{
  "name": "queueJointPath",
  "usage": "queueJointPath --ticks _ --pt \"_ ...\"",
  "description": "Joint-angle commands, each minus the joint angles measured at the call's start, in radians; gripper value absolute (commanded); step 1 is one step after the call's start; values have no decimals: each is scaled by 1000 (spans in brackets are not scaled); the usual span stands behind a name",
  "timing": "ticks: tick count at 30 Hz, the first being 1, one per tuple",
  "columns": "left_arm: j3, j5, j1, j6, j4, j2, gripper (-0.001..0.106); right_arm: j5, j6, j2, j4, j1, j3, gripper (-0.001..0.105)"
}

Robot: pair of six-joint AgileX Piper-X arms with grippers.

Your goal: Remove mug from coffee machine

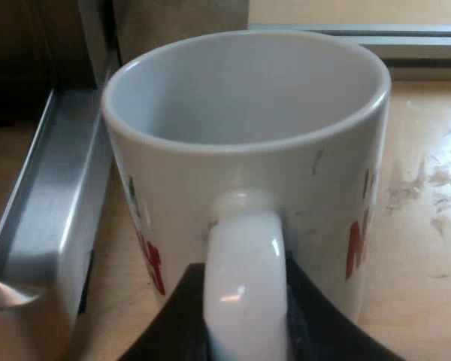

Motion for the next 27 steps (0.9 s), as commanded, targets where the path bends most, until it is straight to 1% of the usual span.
queueJointPath --ticks 1,3,4,8,13,14,19,22,27 --pt "-2 -16 -5 -10 -4 -3 86 -40 -52 -14 -120 -49 14 0" --pt "-2 -16 -5 -10 -4 -3 86 -75 -76 -14 -159 -77 25 0" --pt "-2 -16 -5 -10 -4 -3 86 -117 -98 -14 -172 -100 31 0" --pt "-2 -16 -5 -10 -4 -3 86 -202 -155 -14 -185 -160 39 0" --pt "-2 -16 -5 -10 -4 -3 86 -305 -169 -14 -185 -223 39 0" --pt "-2 -16 -5 -10 -4 -3 86 -327 -182 -14 -185 -235 39 0" --pt "-2 -26 -5 -10 -4 -3 86 -371 -233 -10 -194 -248 39 0" --pt "-2 -31 -5 -10 -4 -3 86 -398 -232 31 -243 -248 39 0" --pt "-2 -31 -5 -10 -4 -3 86 -398 -229 125 -376 -248 39 0"
